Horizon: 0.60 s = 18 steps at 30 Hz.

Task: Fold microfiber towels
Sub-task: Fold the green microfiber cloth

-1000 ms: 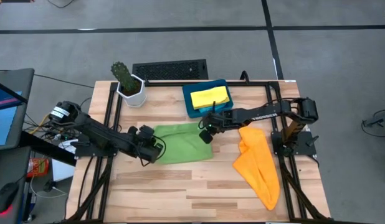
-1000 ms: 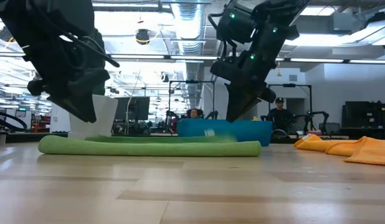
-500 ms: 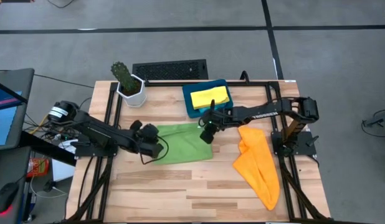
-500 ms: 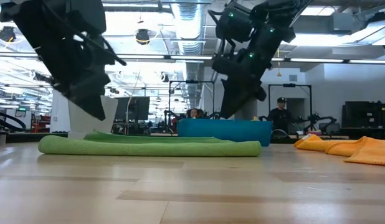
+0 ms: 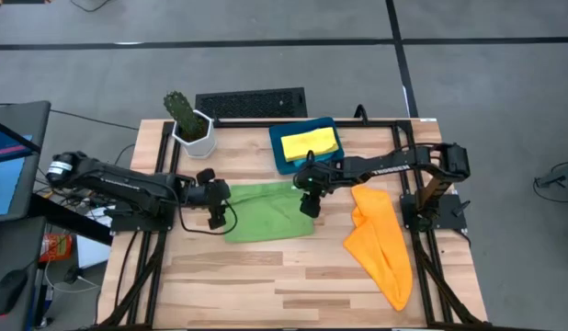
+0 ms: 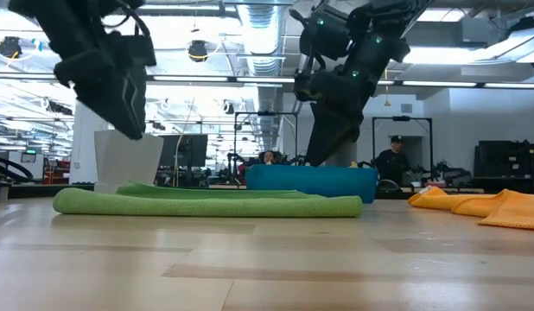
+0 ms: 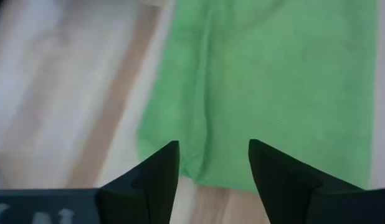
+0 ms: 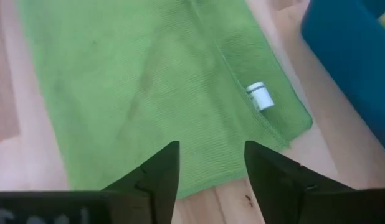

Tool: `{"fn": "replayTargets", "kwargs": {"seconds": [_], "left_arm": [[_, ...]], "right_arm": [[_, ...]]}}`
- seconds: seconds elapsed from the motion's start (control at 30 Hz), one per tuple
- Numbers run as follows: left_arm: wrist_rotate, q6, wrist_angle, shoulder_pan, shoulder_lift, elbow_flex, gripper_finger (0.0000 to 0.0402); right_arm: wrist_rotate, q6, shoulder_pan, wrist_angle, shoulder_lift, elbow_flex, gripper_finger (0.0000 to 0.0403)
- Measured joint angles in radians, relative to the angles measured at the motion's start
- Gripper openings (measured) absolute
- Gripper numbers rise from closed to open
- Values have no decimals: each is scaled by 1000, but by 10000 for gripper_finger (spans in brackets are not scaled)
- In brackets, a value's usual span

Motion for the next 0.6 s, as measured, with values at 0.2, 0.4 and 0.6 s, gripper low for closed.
{"fn": "replayTargets", "kwargs": {"seconds": [0.2, 0.4, 0.6], "left_arm": [[112, 90, 167, 53, 24, -111, 186], [125, 214, 208, 98, 65, -123, 185], [181, 300, 234, 144, 125, -123, 185]], "right_arm": [[-19, -51, -7, 1, 9, 0, 204], [-22, -58, -7, -2, 9, 0, 195], [-22, -58, -7, -1, 8, 0, 191]]}}
